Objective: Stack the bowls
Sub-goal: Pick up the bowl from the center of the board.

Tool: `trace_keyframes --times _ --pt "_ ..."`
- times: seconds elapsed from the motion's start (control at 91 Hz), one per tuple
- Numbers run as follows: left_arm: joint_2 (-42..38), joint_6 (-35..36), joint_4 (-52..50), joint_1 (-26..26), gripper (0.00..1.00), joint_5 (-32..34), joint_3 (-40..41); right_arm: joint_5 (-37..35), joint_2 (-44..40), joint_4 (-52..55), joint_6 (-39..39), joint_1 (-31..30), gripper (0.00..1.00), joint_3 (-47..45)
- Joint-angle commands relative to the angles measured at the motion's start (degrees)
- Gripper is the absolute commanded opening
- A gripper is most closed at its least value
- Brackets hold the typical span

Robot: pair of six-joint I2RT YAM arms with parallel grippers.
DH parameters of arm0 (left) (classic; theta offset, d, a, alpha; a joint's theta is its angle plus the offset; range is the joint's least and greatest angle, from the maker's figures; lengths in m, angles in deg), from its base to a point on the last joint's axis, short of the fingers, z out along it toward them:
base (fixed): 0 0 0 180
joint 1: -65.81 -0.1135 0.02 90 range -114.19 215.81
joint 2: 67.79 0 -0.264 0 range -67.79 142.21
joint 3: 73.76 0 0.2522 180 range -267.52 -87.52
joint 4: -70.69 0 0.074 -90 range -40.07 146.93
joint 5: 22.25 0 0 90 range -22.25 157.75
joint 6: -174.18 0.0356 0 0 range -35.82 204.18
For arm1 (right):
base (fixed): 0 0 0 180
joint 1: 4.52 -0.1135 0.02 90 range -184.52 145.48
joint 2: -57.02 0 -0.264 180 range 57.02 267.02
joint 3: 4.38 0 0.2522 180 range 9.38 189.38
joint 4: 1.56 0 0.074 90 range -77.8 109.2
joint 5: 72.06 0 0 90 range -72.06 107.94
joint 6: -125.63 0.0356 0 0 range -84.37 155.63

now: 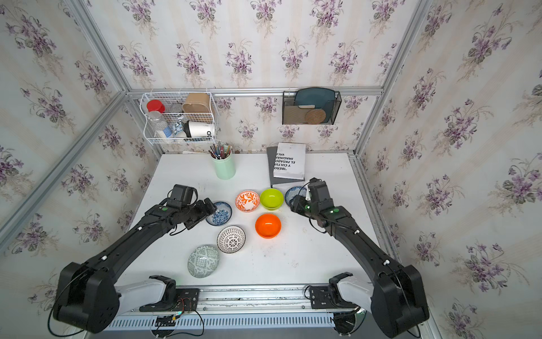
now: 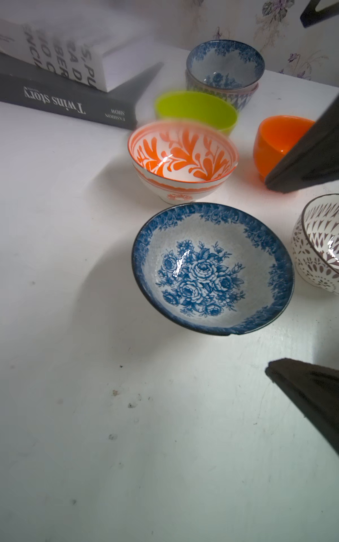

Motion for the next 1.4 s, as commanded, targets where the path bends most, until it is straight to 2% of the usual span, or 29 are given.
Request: trace_keyframes --times 0.0,0.121,0.242,0.418,0.538,0.659,0.802,0.857,0.934,1.033,1.165,1.275,1.319,1.384 --pt "4.48 2.57 -5.9 -0.35 0.91 -3.26 -4.7 -2.48 -2.08 -10.56 5.54 -5.5 0.56 -4.53" --pt "9.13 3.34 -8.91 -0.3 0.89 -2.07 -7.87 -4.31 -4.79 -17.83 8.32 -9.95 0.55 -10.52" --pt "11.77 2.68 -10.2 0.32 0.74 -0.47 -8.8 -5.35 -6.97 -18.97 8.47 -10.18 0.55 -11.53" --pt "13.65 1.44 -13.84 2.86 0.63 3.82 -11.04 -5.18 -7.89 -21.65 9.16 -10.11 0.55 -13.91" --pt "15.52 0.41 -16.56 3.66 0.51 5.3 -12.33 -4.81 -7.22 -22.43 9.14 -10.18 0.55 -14.11" --pt "14.11 -1.11 -18.56 3.81 0.49 8.02 -11.99 -4.33 -6.99 -22.93 9.04 -10.18 0.55 -14.36" --pt "2.67 -2.58 -14.31 5.53 0.54 11.97 -6.78 -4.07 -6.95 -23.7 9.23 -10.17 0.55 -14.78" --pt "0.06 -3.6 -14.32 5.71 0.54 13.57 -5.36 -4.06 -6.72 -23.78 9.22 -10.16 0.55 -14.84" --pt "-1.74 -4.72 -12.81 5.72 0.6 14.37 -3.11 -3.98 -6.47 -24.26 9.4 -10.18 0.55 -15.09" --pt "1.13 -4.75 -12.52 5.46 0.61 14.37 -3.63 -3.82 -5.86 -24.65 9.47 -10.1 0.55 -15.21" --pt "10.54 -3.63 -17.54 5.31 0.57 13.49 -10.21 -3.53 -5.18 -24.71 9.47 -10.15 0.55 -14.97" --pt "14.52 -2.15 -17.09 5.14 0.56 12.89 -12.89 -3.51 -5.17 -25.07 9.56 -10.17 0.55 -15.26" --pt "15.56 -1.86 -17.21 5.11 0.51 12.92 -13.66 -3.45 -5.05 -25.1 9.57 -10.16 0.55 -15.21" --pt "16.71 -1.92 -17.53 5.1 0.49 12.75 -13.93 -3.53 -5.0 -25.11 9.57 -10.18 0.55 -15.29"
